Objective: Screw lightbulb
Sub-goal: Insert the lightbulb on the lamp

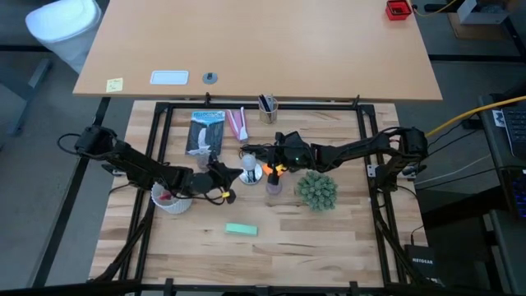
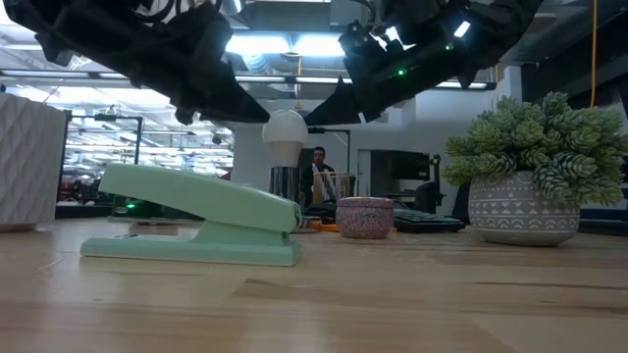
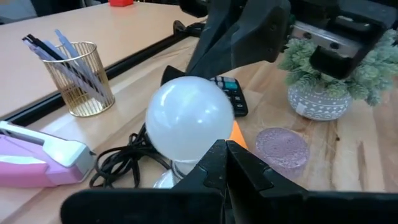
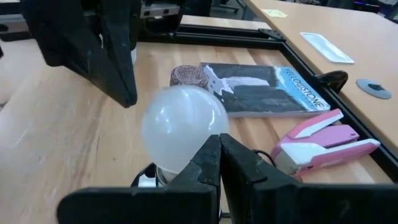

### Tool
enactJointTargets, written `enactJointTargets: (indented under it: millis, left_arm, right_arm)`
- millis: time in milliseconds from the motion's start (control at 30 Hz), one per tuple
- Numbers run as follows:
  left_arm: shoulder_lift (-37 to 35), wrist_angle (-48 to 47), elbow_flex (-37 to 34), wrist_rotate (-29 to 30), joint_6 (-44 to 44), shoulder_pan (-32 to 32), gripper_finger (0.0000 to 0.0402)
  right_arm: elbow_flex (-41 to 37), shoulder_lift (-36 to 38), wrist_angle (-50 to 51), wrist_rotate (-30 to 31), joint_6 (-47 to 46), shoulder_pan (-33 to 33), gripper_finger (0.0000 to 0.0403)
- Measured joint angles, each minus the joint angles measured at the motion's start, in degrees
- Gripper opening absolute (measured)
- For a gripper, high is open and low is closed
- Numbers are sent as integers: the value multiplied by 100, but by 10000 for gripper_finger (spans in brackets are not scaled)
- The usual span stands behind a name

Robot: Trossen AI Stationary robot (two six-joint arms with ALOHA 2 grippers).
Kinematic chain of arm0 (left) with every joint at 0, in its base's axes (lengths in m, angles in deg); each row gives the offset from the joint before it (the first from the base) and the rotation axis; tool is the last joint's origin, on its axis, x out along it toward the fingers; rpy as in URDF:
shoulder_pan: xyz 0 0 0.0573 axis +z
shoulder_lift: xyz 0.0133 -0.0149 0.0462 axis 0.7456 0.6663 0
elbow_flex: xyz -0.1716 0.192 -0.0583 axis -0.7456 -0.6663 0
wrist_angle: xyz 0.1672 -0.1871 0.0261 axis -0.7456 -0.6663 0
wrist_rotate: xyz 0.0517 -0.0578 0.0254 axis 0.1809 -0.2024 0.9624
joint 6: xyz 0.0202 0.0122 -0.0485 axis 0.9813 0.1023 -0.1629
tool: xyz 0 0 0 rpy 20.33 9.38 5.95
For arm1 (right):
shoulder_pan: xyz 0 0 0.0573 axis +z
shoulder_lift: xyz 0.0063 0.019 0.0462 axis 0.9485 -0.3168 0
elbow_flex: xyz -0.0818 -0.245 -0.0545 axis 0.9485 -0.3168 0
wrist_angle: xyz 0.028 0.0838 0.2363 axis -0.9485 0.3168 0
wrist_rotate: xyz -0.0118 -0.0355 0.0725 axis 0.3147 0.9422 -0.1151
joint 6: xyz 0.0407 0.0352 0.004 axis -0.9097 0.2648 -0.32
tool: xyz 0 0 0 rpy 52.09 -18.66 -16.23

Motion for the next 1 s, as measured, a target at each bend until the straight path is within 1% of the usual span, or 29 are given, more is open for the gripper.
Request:
enactJointTargets:
  millis: [133, 333, 667, 833, 1000]
  left_arm:
    - [0, -45, 0, 1, 7, 105, 0]
    - [0, -66, 0, 5, 7, 212, 0]
    - [-2, -147, -4, 154, 42, 215, 0]
    - [2, -259, -4, 341, -124, 240, 0]
    - [2, -245, -4, 357, -227, 376, 0]
  right_arm:
    - [0, 0, -12, -320, -1, 2, 12]
    - [0, 7, 52, -542, -149, -1, 12]
    - [0, 15, 133, -731, -155, 148, 12]
    - [-2, -3, 174, -869, -163, 241, 12]
    - [-2, -2, 78, -848, -177, 318, 12]
